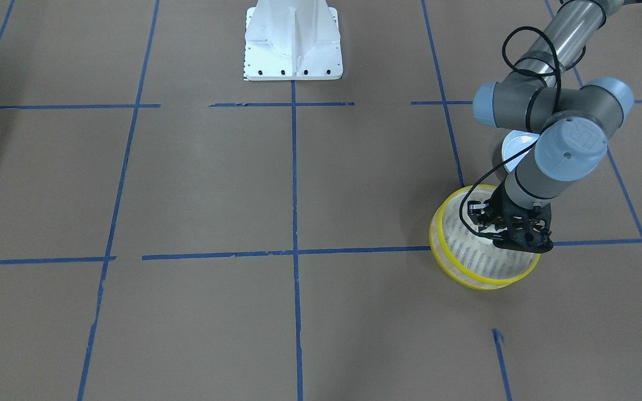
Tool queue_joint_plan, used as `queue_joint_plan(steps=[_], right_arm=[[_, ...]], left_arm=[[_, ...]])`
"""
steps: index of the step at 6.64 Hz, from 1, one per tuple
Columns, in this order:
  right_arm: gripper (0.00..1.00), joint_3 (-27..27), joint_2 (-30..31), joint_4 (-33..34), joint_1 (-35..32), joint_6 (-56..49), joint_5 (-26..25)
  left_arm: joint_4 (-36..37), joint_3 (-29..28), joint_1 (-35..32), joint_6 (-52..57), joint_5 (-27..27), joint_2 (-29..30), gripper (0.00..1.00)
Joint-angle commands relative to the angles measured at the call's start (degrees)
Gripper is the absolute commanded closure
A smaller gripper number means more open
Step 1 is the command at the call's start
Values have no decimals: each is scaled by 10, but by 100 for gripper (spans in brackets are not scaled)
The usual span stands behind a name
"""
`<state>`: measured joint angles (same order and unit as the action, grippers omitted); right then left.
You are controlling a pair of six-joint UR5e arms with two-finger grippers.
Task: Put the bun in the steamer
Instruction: 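Carry the bun with the left gripper over the yellow steamer basket, then lower the bun into the steamer and open the left gripper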
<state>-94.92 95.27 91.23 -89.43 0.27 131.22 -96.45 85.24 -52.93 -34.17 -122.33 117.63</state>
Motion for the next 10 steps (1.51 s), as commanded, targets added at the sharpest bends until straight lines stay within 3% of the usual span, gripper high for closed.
queue_joint_plan(steps=[1,2,3,4,5,8,10], right_arm=[[0,0,0,0,0,0,0],[0,0,0,0,0,0,0],[0,0,0,0,0,0,0],[0,0,0,0,0,0,0],[0,0,0,0,0,0,0],[0,0,0,0,0,0,0],[0,0,0,0,0,-1,0]], left_arm=[[-5,-4,11,1,2,-3,73],[-5,-6,11,2,3,-4,73],[-5,-6,11,2,3,-4,61],[-6,-8,12,2,3,-4,5],[-6,-4,11,3,3,-5,0],[-5,25,1,5,4,-11,0],[-1,140,-52,7,10,-57,0]])
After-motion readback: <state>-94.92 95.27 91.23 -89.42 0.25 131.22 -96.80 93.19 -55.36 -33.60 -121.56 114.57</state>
